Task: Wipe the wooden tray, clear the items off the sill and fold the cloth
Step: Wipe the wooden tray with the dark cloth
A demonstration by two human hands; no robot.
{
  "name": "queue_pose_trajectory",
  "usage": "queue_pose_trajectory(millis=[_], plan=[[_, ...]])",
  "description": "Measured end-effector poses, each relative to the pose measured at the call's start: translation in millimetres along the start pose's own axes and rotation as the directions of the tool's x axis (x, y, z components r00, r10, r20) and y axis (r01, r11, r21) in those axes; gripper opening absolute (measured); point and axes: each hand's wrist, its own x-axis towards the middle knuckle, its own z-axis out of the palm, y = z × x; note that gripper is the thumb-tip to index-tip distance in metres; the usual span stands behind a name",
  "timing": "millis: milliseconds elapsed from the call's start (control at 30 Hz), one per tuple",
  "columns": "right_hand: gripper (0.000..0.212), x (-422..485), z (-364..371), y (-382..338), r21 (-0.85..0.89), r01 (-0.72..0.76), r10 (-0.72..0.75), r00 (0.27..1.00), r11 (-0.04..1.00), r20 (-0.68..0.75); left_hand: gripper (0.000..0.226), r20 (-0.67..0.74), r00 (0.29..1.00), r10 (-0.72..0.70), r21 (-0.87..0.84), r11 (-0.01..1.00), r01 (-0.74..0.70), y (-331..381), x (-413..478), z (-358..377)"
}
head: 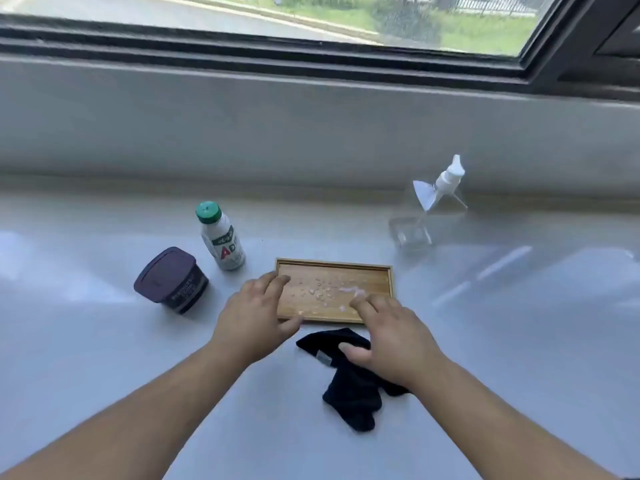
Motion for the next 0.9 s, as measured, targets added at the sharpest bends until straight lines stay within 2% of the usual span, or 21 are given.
queue_pose_trajectory(millis=[100, 167, 267, 400, 467, 533, 600, 667, 733, 800, 833, 900], plan=[[0.09, -8, 55, 4, -0.058, 0.085, -0.069, 0.969, 0.995, 0.239, 0.096, -0.01, 0.993, -0.118, -0.032, 0.993, 0.117, -13, 8, 38], [0.088, -20, 83, 6, -0.087, 0.097, -0.066, 0.949, 0.991, 0.308, 0.109, -0.025, 0.983, -0.182, -0.042, 0.983, 0.181, -22, 15, 53], [0.067, -18, 100, 18, 0.002, 0.031, -0.031, 0.98, 1.0, 0.194, 0.118, -0.081, 0.957, -0.277, -0.08, 0.959, 0.271, -31, 27, 74], [0.056, -5, 75, 27, 0.299, -0.069, 0.078, 0.997, 0.952, -0.019, 0.123, -0.096, 0.935, -0.341, -0.088, 0.939, 0.333, -30, 28, 94], [0.06, 16, 55, 36, 0.495, -0.094, 0.202, 0.965, 0.864, -0.17, 0.125, -0.105, 0.938, -0.332, -0.062, 0.943, 0.327, -31, 30, 99], [0.067, 51, 44, 45, 0.611, -0.11, 0.343, 0.897, 0.784, -0.279, 0.124, -0.12, 0.943, -0.309, -0.025, 0.951, 0.308, -33, 33, 101], [0.066, 97, 46, 46, 0.612, -0.204, 0.45, 0.848, 0.764, -0.279, 0.123, -0.111, 0.95, -0.291, 0.007, 0.956, 0.294, -33, 34, 103], [0.058, 139, 55, 24, 0.567, -0.292, 0.473, 0.858, 0.77, -0.199, 0.122, -0.1, 0.953, -0.286, 0.021, 0.957, 0.29, -33, 36, 106], [0.051, 164, 66, -20, 0.539, -0.206, 0.347, 0.922, 0.817, -0.173, 0.117, -0.104, 0.954, -0.28, 0.022, 0.959, 0.284, -35, 36, 108], [0.045, 171, 80, -65, 0.463, -0.01, 0.103, 0.979, 0.887, -0.177, 0.097, -0.133, 0.955, -0.264, 0.006, 0.964, 0.268, -37, 36, 112], [0.043, 169, 86, -78, 0.421, 0.072, 0.001, 0.985, 0.904, -0.171, 0.087, -0.151, 0.955, -0.256, 0.003, 0.966, 0.26, -37, 36, 113], [0.045, 164, 86, -75, 0.382, 0.148, -0.101, 0.985, 0.912, -0.139, 0.087, -0.162, 0.952, -0.258, -0.003, 0.965, 0.261, -38, 36, 113]])
